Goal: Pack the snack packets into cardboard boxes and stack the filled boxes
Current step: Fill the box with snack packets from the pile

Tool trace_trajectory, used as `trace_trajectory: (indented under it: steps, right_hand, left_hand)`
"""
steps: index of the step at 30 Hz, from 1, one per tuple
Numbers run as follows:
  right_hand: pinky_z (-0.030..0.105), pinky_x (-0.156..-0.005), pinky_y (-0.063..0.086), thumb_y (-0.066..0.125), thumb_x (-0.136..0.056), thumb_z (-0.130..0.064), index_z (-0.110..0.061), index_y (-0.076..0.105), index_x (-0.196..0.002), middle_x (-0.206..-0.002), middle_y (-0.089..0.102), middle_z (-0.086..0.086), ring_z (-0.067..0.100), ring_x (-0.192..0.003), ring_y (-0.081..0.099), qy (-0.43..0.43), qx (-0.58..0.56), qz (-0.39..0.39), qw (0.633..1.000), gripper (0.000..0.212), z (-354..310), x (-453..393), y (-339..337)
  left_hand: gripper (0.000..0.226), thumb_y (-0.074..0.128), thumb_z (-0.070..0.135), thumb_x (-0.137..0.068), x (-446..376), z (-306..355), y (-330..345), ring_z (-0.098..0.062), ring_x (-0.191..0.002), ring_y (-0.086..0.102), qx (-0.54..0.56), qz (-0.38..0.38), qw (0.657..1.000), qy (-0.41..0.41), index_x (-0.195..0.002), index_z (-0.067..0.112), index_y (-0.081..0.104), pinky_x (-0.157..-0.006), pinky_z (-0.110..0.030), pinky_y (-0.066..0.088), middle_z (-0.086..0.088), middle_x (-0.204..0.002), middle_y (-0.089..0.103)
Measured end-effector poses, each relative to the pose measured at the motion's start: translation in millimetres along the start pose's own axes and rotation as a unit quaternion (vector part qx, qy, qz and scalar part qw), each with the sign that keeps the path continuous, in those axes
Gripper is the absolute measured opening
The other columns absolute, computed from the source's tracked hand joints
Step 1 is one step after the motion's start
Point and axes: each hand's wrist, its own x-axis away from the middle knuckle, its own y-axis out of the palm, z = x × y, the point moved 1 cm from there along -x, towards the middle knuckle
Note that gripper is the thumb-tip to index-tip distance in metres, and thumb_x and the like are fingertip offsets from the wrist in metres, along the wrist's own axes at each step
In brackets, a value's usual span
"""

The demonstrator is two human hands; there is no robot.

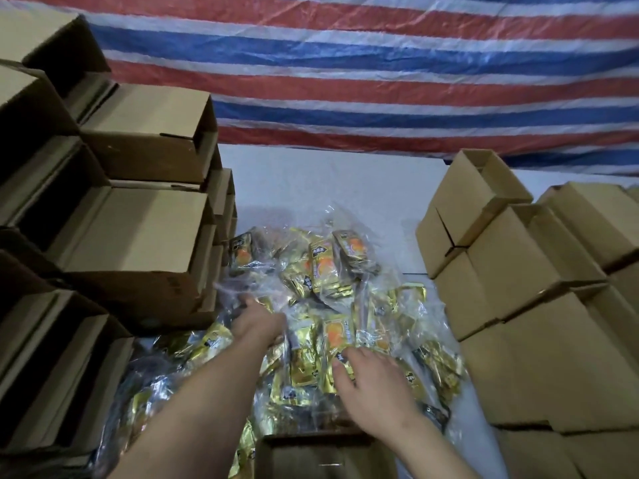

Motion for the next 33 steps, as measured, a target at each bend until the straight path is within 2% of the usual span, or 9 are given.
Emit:
trace_trajectory:
  steps: [5,11,14,18,20,24,26,28,33]
  right_hand:
    - [0.036,-0.097,0.047,0.022,-0.099,-0.056,-0.026,0.062,-0.12,-0.11,0.066,-0.01,0.01,-0.102,0.06,0.001,-0.025,0.0,1.0,0.054,2.2,-4.8,-6.3]
    - [0.023,-0.074,0.05,0.04,-0.103,-0.048,-0.035,0.058,-0.099,-0.091,0.062,-0.018,-0.003,-0.084,0.059,0.037,-0.196,0.013,0.98,0.022,-6.2,-22.2,-25.6]
    - [0.016,-0.076,0.045,0.048,-0.098,-0.054,-0.039,0.052,-0.118,-0.106,0.056,-0.027,-0.003,-0.101,0.057,0.079,-0.355,-0.018,0.931,0.025,-23.6,-35.7,-38.4]
    - [0.04,-0.111,0.039,0.061,-0.074,-0.069,-0.033,0.036,-0.148,-0.138,0.043,-0.017,0.011,-0.132,0.044,0.073,-0.564,-0.075,0.819,0.087,-49.0,-46.0,-59.0]
    - [0.043,-0.112,0.04,0.069,-0.075,-0.059,-0.027,0.037,-0.151,-0.15,0.044,-0.007,0.018,-0.136,0.045,0.046,-0.65,-0.111,0.75,0.089,-60.5,-45.4,-68.3]
    - [0.053,-0.1,0.051,0.068,-0.084,-0.042,-0.009,0.055,-0.137,-0.129,0.065,0.019,0.032,-0.113,0.064,0.027,-0.746,-0.123,0.654,0.063,-74.9,-35.0,-84.6]
    - [0.062,-0.099,0.045,0.068,-0.084,-0.044,-0.009,0.064,-0.13,-0.12,0.068,0.02,0.035,-0.105,0.063,0.027,-0.772,-0.113,0.625,0.058,-69.0,-31.0,-89.1]
    - [0.049,-0.081,0.059,0.066,-0.08,-0.05,-0.011,0.076,-0.113,-0.105,0.073,0.016,0.031,-0.091,0.071,0.031,-0.781,-0.124,0.612,0.052,-60.4,-27.2,-94.6]
    - [0.042,-0.073,0.056,0.084,-0.06,-0.06,-0.007,0.076,-0.11,-0.096,0.069,0.021,0.033,-0.079,0.067,0.02,-0.764,-0.164,0.623,0.073,-42.2,-14.0,-96.1]
  left_hand:
    - [0.104,0.073,0.035,-0.087,1.0,-2.3,0.4,-0.044,-0.126,0.05,0.139,0.005,0.989,-0.043,-0.157,0.015,-0.002,-0.094,-0.048,0.052,-0.028,-0.147,0.04]
    - [0.089,0.073,0.033,-0.087,52.4,5.6,-29.1,-0.035,-0.127,0.054,0.205,0.048,0.972,0.101,-0.156,0.016,0.02,-0.102,-0.049,0.049,-0.012,-0.147,0.048]
    - [0.085,0.071,0.027,-0.085,92.3,7.8,-51.9,-0.032,-0.13,0.051,0.257,0.062,0.939,0.218,-0.154,0.022,0.023,-0.104,-0.054,0.047,-0.008,-0.148,0.047]
    - [0.095,0.071,0.037,-0.083,147.9,15.9,-88.0,-0.013,-0.15,0.021,0.29,0.089,0.899,0.314,-0.158,0.033,0.011,-0.122,-0.043,0.025,0.008,-0.163,0.021]
    - [0.092,0.069,0.045,-0.08,172.9,22.5,-102.2,-0.015,-0.146,0.03,0.308,0.064,0.882,0.351,-0.155,0.039,0.015,-0.115,-0.043,0.039,0.007,-0.161,0.026]
    - [0.085,0.058,0.053,-0.077,207.2,27.4,-120.5,-0.006,-0.126,0.047,0.267,0.03,0.873,0.407,-0.152,0.03,0.027,-0.082,-0.005,0.048,0.01,-0.153,0.031]
    - [0.087,0.058,0.057,-0.079,216.9,24.7,-124.7,-0.009,-0.128,0.051,0.248,-0.004,0.874,0.419,-0.155,0.034,0.022,-0.089,-0.025,0.056,0.016,-0.158,0.025]
    - [0.089,0.05,0.069,-0.08,225.7,21.2,-129.3,-0.004,-0.14,0.037,0.185,0.023,0.883,0.431,-0.157,0.034,0.02,-0.115,-0.036,0.038,0.017,-0.162,0.023]
    - [0.058,0.06,0.052,-0.091,237.8,18.5,-149.7,-0.01,-0.112,0.055,0.149,0.262,0.855,0.423,-0.14,0.024,0.045,-0.095,-0.029,0.048,0.008,-0.126,0.057]
